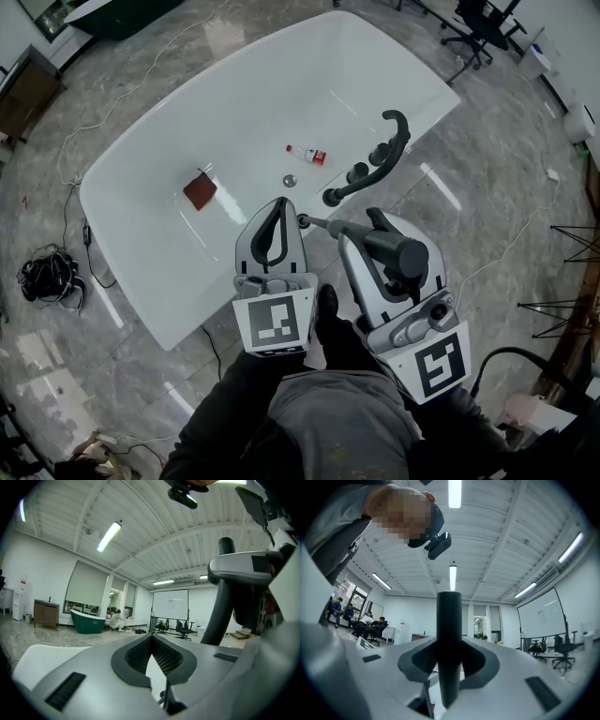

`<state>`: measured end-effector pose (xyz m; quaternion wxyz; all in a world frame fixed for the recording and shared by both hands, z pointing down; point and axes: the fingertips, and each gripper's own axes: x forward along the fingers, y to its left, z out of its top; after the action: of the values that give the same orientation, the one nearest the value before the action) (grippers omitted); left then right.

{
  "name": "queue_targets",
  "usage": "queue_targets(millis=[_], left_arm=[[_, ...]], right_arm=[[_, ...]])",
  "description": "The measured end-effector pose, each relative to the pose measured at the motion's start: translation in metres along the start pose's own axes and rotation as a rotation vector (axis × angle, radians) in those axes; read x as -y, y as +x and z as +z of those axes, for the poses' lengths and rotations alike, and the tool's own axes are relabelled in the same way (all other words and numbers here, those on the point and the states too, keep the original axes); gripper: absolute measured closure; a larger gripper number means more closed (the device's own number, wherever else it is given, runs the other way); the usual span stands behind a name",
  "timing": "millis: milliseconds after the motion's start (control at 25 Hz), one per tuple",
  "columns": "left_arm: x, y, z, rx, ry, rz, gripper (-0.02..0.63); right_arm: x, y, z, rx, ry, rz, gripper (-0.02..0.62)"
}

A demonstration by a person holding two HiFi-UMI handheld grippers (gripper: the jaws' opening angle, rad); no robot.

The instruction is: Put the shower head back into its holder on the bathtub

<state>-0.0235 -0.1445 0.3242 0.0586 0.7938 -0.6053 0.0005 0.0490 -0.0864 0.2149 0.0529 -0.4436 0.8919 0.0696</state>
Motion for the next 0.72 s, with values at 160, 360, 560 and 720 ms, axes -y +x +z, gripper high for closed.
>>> queue_targets(millis=[160, 360, 560, 720], left_arm=[[0.001, 0.002, -0.005, 0.004, 0.003, -0.005, 0.604], [0.002, 0.006, -0.015, -0.010, 0.001, -0.005, 0.604], [0.000, 0.006, -0.023, -0.014, 0.002, 0.004, 0.603], [-0.004, 0.008, -0.032, -0.023, 0.003, 0.012, 0.603]], right_arm=[[0.000, -0.001, -0.011, -0.013, 0.002, -0.001, 0.471], [0.004, 0.001, -0.026, -0.038, 0.006, -0.005, 0.471], [0.007, 0.003, -0.038, -0.049, 0.013, 0.001, 0.471], [0.008, 0.006, -0.050, -0.054, 0.020, 0.007, 0.471]])
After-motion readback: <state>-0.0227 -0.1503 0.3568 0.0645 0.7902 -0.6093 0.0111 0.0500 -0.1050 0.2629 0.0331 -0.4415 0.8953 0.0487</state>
